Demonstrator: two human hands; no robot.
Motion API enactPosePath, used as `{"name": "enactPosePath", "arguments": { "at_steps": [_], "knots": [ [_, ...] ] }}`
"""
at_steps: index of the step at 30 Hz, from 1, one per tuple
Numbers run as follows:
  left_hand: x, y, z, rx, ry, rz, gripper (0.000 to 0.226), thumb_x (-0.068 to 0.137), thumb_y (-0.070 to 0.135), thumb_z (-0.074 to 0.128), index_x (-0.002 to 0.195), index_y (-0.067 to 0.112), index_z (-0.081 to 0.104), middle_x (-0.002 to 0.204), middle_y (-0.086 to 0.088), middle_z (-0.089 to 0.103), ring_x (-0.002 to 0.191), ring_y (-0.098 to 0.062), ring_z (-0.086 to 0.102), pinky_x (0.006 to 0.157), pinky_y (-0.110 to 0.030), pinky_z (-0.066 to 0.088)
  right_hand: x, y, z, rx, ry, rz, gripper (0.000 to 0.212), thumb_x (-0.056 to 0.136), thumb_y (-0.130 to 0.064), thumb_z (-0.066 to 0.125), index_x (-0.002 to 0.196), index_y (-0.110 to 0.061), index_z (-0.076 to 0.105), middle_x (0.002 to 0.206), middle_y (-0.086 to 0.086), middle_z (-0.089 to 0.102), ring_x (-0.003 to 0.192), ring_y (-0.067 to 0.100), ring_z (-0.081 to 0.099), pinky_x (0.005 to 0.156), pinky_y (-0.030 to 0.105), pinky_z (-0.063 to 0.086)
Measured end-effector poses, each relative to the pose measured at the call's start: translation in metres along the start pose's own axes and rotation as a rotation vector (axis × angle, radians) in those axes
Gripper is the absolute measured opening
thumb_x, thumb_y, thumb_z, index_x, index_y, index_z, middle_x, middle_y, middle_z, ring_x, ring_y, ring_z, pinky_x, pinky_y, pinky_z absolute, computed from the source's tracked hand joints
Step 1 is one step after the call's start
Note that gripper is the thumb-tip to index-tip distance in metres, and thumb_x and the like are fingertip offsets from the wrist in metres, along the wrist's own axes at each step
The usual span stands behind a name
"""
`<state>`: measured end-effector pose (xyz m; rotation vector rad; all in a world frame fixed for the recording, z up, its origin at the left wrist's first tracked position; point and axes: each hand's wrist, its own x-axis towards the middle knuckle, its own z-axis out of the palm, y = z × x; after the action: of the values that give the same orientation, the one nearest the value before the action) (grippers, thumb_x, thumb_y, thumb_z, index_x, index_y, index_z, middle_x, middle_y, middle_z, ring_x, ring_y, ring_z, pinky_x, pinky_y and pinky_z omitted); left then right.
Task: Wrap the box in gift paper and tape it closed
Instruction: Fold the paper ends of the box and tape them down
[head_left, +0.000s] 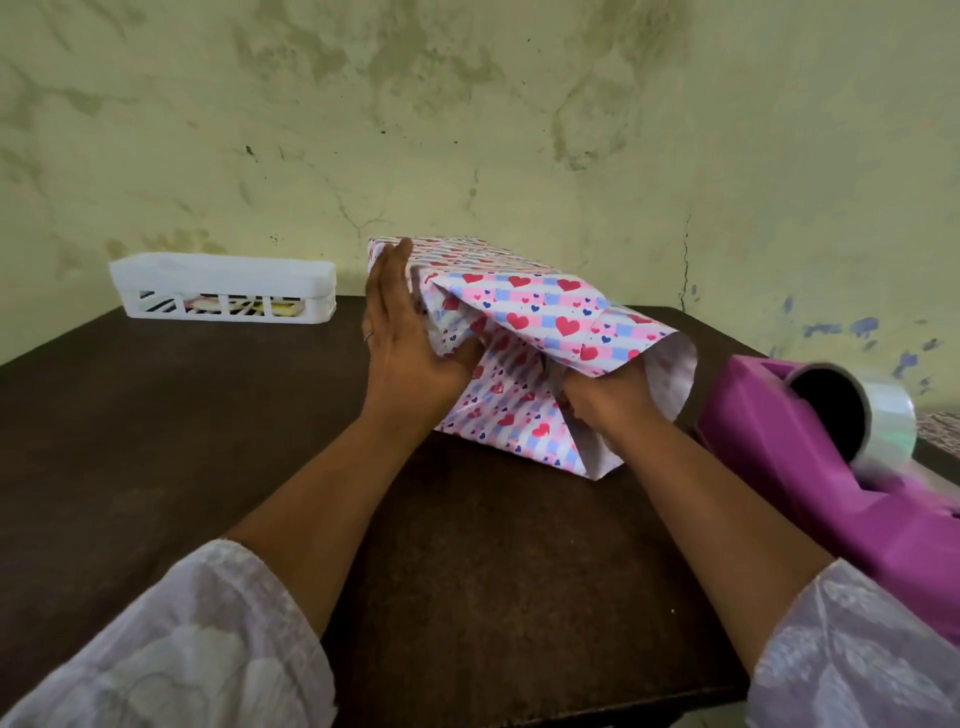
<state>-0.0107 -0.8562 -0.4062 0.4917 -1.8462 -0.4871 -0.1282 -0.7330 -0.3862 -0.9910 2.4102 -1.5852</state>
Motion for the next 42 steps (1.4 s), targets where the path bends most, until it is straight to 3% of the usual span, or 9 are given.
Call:
{"name": "enactPosePath", "arguments": {
  "at_steps": [11, 14, 18, 20, 24, 30, 35, 38, 42],
  "knots": [
    [-0.013, 0.029, -0.007, -0.203, -0.108, -0.3, 0.105, 0.071, 0.039, 0.076, 0.148, 0.024, 0.007, 0.154, -0.001, 0.02, 0.14, -0.022, 0.026, 0.114, -0.044, 0.026, -0.027, -0.013, -0.026, -0.065, -0.191, 0.202, 0.033, 0.095, -0.01, 0.049, 0.128, -0.004, 0.05, 0.127, 0.013, 0.054, 0.115, 0.03, 0.052, 0.082, 0.026, 0.045],
    [-0.014, 0.038, -0.015, -0.161, -0.032, -0.302, 0.103, 0.066, 0.06, 0.071, 0.145, 0.022, 0.019, 0.149, -0.002, 0.031, 0.135, -0.023, 0.035, 0.109, -0.047, 0.034, -0.058, -0.015, -0.047, -0.045, -0.201, 0.159, 0.015, 0.091, -0.004, 0.051, 0.088, 0.0, 0.065, 0.103, 0.018, 0.065, 0.08, 0.025, 0.062, 0.058, 0.021, 0.039],
    [-0.019, 0.047, -0.015, -0.049, -0.036, -0.21, 0.101, 0.062, 0.065, 0.06, 0.145, 0.023, 0.02, 0.149, -0.002, 0.029, 0.135, -0.022, 0.033, 0.109, -0.047, 0.033, -0.104, -0.002, -0.058, -0.086, -0.3, -0.134, 0.028, 0.09, -0.006, 0.053, 0.116, -0.015, 0.06, 0.082, 0.004, 0.064, 0.066, 0.007, 0.055, 0.064, 0.024, 0.045],
    [-0.02, 0.052, -0.015, -0.035, -0.041, -0.137, 0.098, 0.063, 0.062, 0.061, 0.144, 0.02, 0.023, 0.149, -0.005, 0.028, 0.136, -0.023, 0.031, 0.11, -0.045, 0.031, -0.133, 0.004, -0.067, -0.053, -0.105, -0.31, 0.039, 0.087, -0.016, 0.058, 0.119, -0.038, 0.054, 0.079, -0.01, 0.062, 0.065, 0.0, 0.058, 0.059, 0.008, 0.042],
    [-0.015, 0.057, -0.017, -0.015, -0.052, -0.034, 0.082, 0.066, 0.053, 0.063, 0.132, 0.011, 0.038, 0.139, -0.009, 0.038, 0.13, -0.023, 0.038, 0.109, -0.044, 0.034, -0.143, 0.018, -0.081, 0.034, 0.408, -0.491, 0.047, 0.076, -0.015, 0.06, 0.122, -0.022, 0.053, 0.115, -0.009, 0.056, 0.104, 0.006, 0.055, 0.086, 0.017, 0.045],
    [-0.012, 0.059, -0.02, 0.027, -0.023, 0.172, 0.063, 0.074, 0.05, 0.066, 0.122, 0.012, 0.049, 0.134, -0.012, 0.048, 0.125, -0.026, 0.043, 0.107, -0.044, 0.036, -0.109, 0.024, -0.076, 0.401, 0.333, -0.252, 0.061, 0.085, 0.004, 0.061, 0.138, -0.012, 0.038, 0.137, 0.0, 0.05, 0.127, 0.01, 0.047, 0.109, 0.039, 0.038],
    [-0.012, 0.067, -0.022, -0.012, -0.005, 0.246, 0.039, 0.079, 0.042, 0.066, 0.104, 0.012, 0.063, 0.109, -0.004, 0.065, 0.103, -0.014, 0.056, 0.094, -0.046, 0.047, -0.096, 0.03, -0.066, 0.22, 0.236, -0.207, 0.028, 0.081, -0.026, 0.055, 0.085, 0.001, 0.059, 0.084, 0.019, 0.067, 0.077, 0.026, 0.065, 0.066, 0.049, 0.049],
    [-0.015, 0.07, -0.021, -0.022, -0.011, 0.189, 0.037, 0.079, 0.039, 0.066, 0.104, 0.012, 0.063, 0.107, -0.003, 0.066, 0.1, -0.018, 0.059, 0.09, -0.052, 0.048, -0.101, 0.025, -0.06, 0.084, 0.201, -0.365, 0.049, 0.086, -0.01, 0.06, 0.051, -0.026, 0.029, 0.046, -0.01, 0.038, 0.049, -0.001, 0.028, 0.047, 0.02, 0.025],
    [-0.014, 0.071, -0.021, -0.018, 0.014, 0.149, 0.036, 0.078, 0.04, 0.066, 0.105, 0.016, 0.062, 0.105, 0.008, 0.06, 0.099, -0.008, 0.052, 0.091, -0.047, 0.048, -0.103, 0.012, -0.049, -0.07, 0.183, -0.538, 0.062, 0.088, -0.003, 0.061, 0.054, -0.04, 0.023, 0.049, -0.025, 0.048, 0.048, -0.011, 0.046, 0.051, 0.001, 0.032]
  ]
}}
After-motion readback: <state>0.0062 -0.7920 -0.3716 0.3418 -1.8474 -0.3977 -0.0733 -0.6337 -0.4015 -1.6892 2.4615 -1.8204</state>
